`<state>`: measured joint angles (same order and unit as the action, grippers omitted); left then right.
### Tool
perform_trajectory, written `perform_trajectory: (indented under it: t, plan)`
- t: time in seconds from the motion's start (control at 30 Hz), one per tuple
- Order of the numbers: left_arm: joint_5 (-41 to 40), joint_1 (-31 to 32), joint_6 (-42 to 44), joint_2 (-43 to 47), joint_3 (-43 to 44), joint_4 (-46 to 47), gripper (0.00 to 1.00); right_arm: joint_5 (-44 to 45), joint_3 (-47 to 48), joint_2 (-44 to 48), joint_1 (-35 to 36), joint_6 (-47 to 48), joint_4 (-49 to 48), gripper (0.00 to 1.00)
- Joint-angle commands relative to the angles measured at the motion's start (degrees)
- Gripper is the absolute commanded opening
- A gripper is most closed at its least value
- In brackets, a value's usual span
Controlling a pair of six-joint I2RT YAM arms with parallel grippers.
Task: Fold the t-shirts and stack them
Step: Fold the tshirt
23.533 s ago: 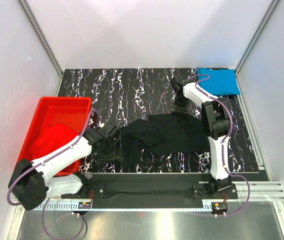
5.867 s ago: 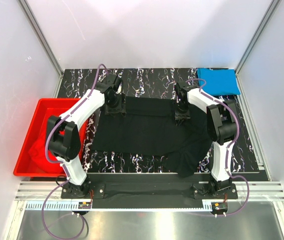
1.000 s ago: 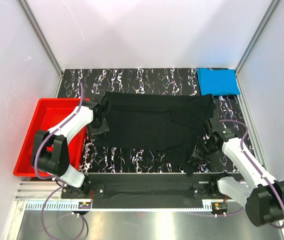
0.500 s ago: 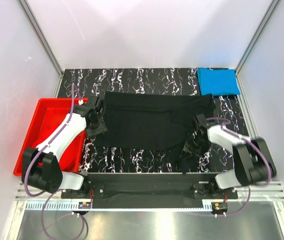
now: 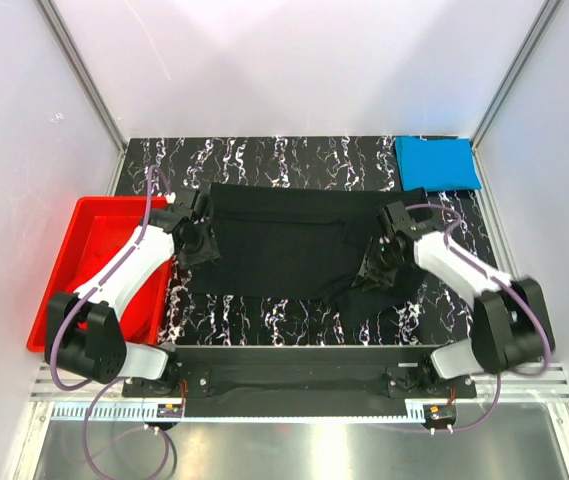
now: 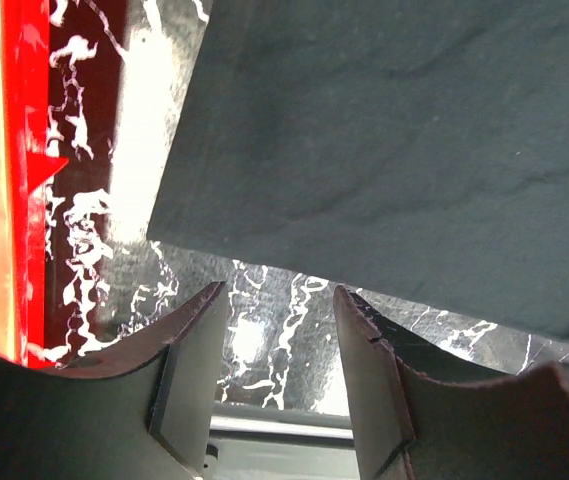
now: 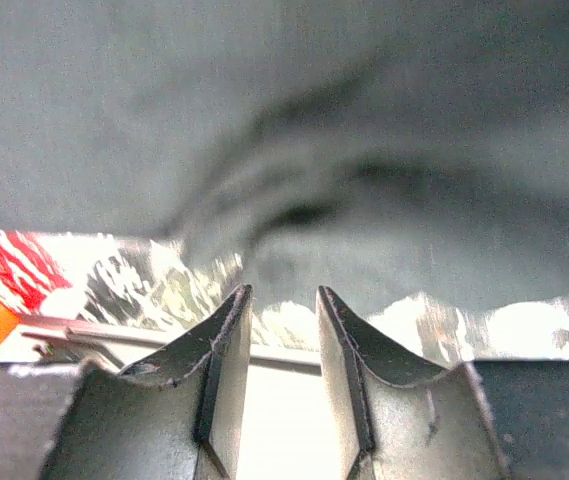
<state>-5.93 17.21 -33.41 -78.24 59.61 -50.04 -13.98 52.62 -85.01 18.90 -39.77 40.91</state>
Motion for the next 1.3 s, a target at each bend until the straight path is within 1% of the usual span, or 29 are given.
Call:
perform_trajectory:
  t: [0.0, 0.17, 0.33, 0.4, 0.47, 0.5, 0.57, 0.67, 0.83, 0.97, 1.1, 1.2, 1.27]
  plan:
    - [1.0, 0.0, 2.2, -0.2, 0.4, 2.8, 0.52, 1.9, -2.5, 7.4, 3.1, -0.9, 5.3, 0.39]
    - [1.6, 0.0, 2.6, -1.7, 0.9, 2.8, 0.51, 2.2, -7.5, 9.5, 8.3, -4.2, 4.2, 0.41]
    - [1.3, 0.0, 2.5, -1.7, 1.5, 2.4, 0.51, 3.2, -11.1, 9.1, 13.7, -9.9, 1.4, 0.52]
    - [1.5, 0.0, 2.4, -1.9, 1.6, 2.2, 0.51, 3.8, -10.9, 7.6, 15.4, -11.1, 0.8, 0.53]
    - [1.6, 0.0, 2.3, -2.1, 1.8, 2.1, 0.51, 6.1, -10.3, 5.8, 17.4, -11.5, 1.7, 0.51]
    - [1.5, 0.0, 2.2, -1.9, 1.7, 2.0, 0.51, 7.5, -10.4, 5.3, 17.8, -12.5, 1.9, 0.44]
    - [1.3, 0.0, 2.2, -1.8, 1.6, 1.9, 0.51, 8.0, -10.6, 4.9, 17.9, -12.8, 2.2, 0.41]
    - [0.8, 0.0, 2.2, -1.5, 1.3, 1.8, 0.51, 8.3, -11.5, 4.1, 18.3, -13.1, 1.0, 0.39]
    - [0.9, 0.0, 2.1, -1.4, 1.2, 1.8, 0.51, 8.1, -12.3, 1.9, 18.5, -13.5, -1.1, 0.41]
    - [0.3, 0.0, 2.5, -1.0, 1.2, 1.6, 0.51, 9.0, -13.1, 2.0, 18.7, -14.5, -1.9, 0.42]
    - [0.0, -0.1, 2.7, -1.0, 1.1, 1.5, 0.51, 9.2, -13.2, 0.7, 18.7, -15.3, -2.0, 0.42]
    - [0.0, -0.1, 2.8, -0.8, 0.9, 1.6, 0.51, 8.9, -14.4, -0.2, 18.8, -16.0, -2.4, 0.4]
    - [-0.2, -0.1, 3.0, -0.6, 0.9, 1.4, 0.51, 8.3, -15.5, -0.2, 18.8, -16.5, -2.8, 0.33]
